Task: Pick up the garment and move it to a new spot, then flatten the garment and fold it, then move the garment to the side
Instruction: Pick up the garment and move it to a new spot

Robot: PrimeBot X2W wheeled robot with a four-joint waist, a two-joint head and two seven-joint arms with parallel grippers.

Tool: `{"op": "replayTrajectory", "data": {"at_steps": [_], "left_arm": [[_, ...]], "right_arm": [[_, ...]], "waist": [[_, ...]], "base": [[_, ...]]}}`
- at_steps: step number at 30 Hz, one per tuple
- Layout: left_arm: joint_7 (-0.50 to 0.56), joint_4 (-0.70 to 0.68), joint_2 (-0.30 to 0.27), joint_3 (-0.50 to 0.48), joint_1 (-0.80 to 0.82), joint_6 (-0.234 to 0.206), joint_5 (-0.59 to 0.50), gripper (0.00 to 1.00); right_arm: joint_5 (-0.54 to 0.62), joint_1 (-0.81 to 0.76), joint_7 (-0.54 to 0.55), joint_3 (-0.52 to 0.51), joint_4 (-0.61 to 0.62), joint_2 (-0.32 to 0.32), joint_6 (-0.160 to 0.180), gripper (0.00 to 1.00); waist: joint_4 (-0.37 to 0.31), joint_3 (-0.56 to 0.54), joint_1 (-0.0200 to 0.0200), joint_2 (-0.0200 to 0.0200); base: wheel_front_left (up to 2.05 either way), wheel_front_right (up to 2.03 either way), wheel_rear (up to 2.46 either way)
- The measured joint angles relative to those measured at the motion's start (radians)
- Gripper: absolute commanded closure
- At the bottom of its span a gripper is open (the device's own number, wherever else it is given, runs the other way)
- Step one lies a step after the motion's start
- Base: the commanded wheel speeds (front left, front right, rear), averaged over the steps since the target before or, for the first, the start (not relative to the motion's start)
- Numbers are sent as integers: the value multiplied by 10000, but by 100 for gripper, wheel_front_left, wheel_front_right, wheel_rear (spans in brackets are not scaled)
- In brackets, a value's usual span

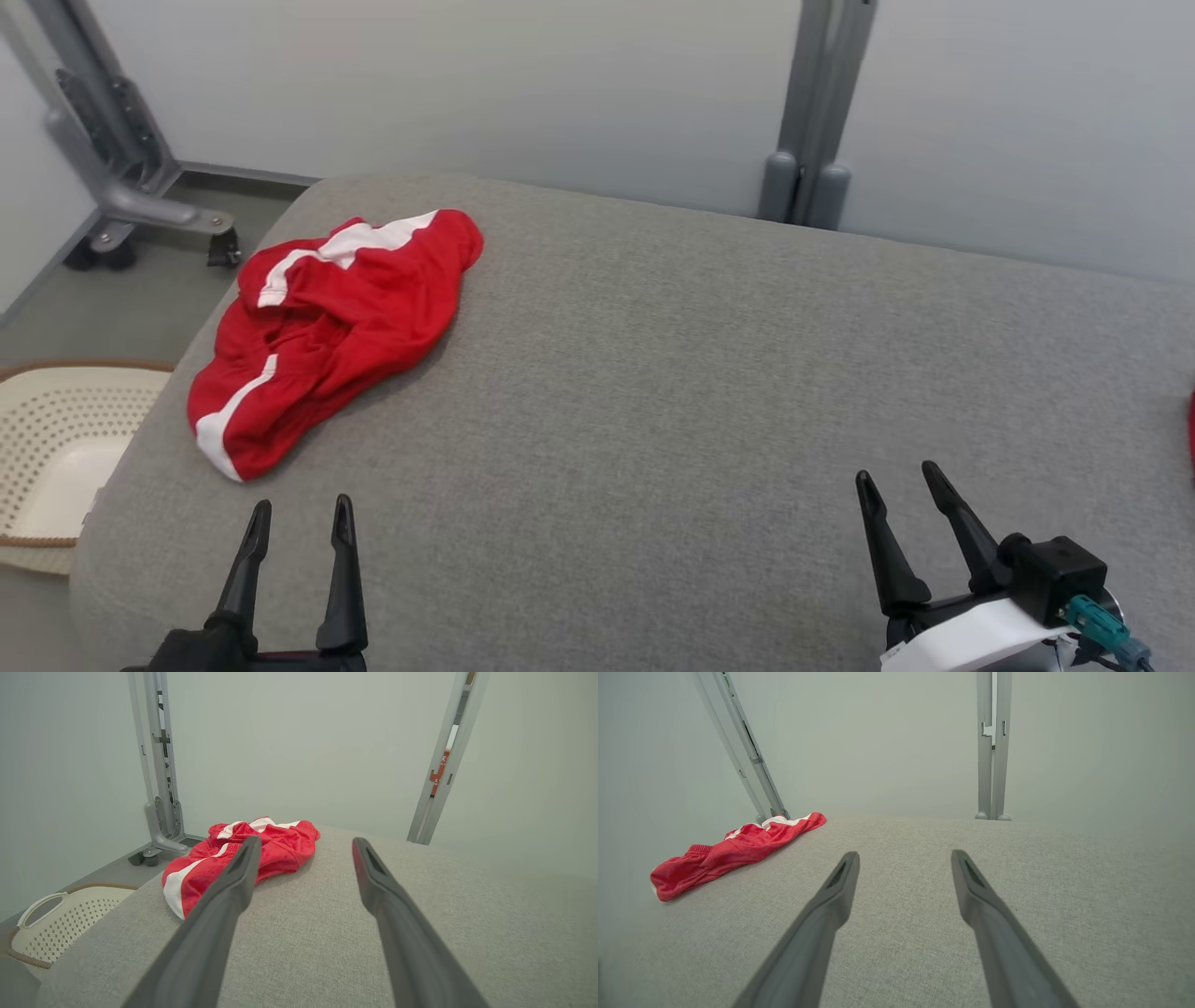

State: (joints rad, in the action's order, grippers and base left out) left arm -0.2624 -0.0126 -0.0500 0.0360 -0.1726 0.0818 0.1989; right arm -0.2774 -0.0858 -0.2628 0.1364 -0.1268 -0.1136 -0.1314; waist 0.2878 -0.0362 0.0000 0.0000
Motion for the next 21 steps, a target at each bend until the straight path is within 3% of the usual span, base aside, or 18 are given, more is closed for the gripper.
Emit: {"op": "replayTrajectory", "data": {"at_steps": [12,21], "left_arm": [[0,-54,-2,-79,-55,-117,0,0],[0,-188,-2,-136,-163,-219,27,0]], "right_arm": [[42,-8,0,46,-100,77,0,0],[44,-5,0,75,-73,79,0,0]], "waist": [[1501,-34,0,0],[2001,-68,0,0]], "base": [[0,0,0],[0,0,0]]}}
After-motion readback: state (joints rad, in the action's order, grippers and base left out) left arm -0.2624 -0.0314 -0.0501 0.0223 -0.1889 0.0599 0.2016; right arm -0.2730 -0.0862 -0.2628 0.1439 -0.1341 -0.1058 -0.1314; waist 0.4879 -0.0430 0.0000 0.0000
